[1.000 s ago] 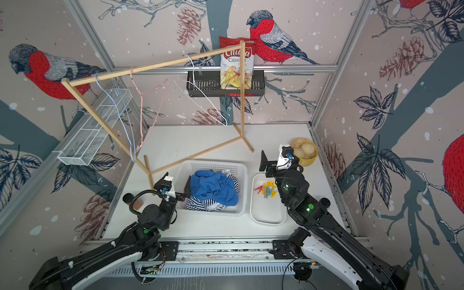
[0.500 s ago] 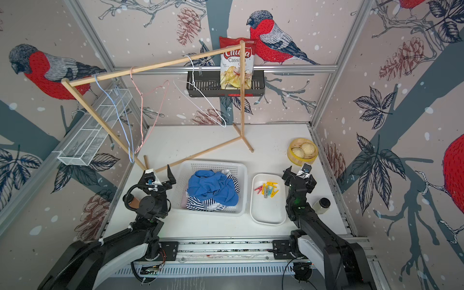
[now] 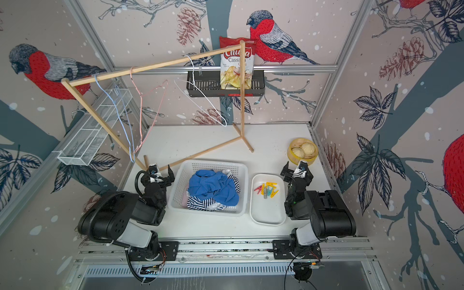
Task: Remove the clothespins securing tank tops to the hanger
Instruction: Reset both arms
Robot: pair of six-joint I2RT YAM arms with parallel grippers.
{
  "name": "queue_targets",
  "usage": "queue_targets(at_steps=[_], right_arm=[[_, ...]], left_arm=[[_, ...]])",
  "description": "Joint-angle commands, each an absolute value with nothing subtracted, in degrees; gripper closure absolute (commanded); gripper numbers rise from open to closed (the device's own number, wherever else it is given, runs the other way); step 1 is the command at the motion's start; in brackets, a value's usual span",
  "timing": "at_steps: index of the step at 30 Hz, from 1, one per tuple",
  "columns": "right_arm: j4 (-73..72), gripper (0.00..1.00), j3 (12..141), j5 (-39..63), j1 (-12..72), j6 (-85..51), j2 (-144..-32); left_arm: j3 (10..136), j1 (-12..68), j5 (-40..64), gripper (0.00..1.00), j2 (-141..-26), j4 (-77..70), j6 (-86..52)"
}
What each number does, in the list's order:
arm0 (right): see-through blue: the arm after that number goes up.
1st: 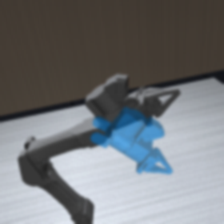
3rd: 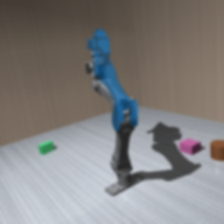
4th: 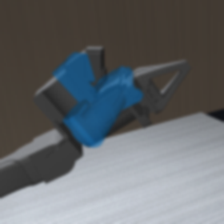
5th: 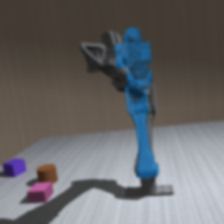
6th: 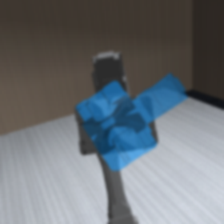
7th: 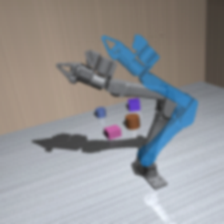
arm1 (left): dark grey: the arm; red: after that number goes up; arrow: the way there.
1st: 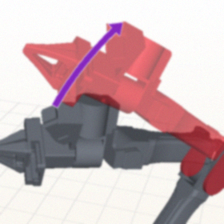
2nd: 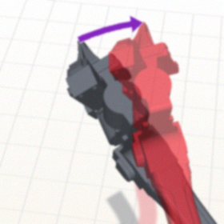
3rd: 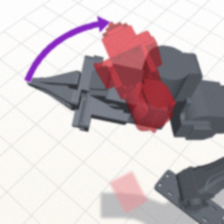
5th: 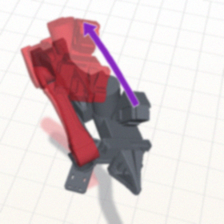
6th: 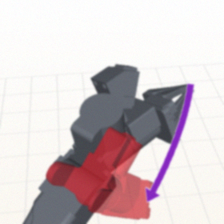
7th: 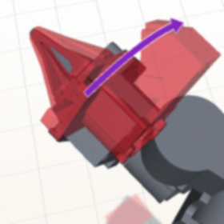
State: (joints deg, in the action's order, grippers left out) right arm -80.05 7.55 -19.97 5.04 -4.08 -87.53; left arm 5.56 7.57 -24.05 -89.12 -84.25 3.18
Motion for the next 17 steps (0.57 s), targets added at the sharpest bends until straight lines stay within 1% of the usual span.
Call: queue_targets(at_steps=[1, 2, 4, 6, 8, 15, 17], right_arm=[[-75.7, 0.0, 10.4, -19.5, 5.2, -3.3, -86.5], [-71.2, 0.0, 11.9, -18.7, 4.7, -4.1, -86.0], [-75.1, 0.0, 11.3, -18.6, 4.4, -3.8, -87.3], [-71.2, 0.0, 12.2, -18.3, 4.3, -4.4, -86.1], [-72.6, 0.0, 12.0, -18.1, 4.0, -4.1, -86.6], [-70.5, 0.0, 12.7, -16.2, 3.3, -4.6, -86.2], [-72.3, 0.0, 11.8, -19.7, 4.3, -4.5, -86.2]], left_arm=[[7.5, 6.7, -20.6, 0.03, -88.3, -83.8, 1.0], [8.4, 6.2, -19.1, 0.03, -86.5, -79.5, 0.4], [9.7, 4.9, -16.6, 0.03, -87.4, -78.7, 0.0], [12.4, 4.3, -14.3, 0.03, -87.1, -73.4, 0.0], [14.8, 3.8, -13.1, 0.03, -87.6, -69.0, 0.0], [14.8, 3.3, -12.1, 0.03, -87.4, -68.9, -0.3], [14.7, 3.3, -12.1, 0.03, -87.3, -69.0, -0.3]])
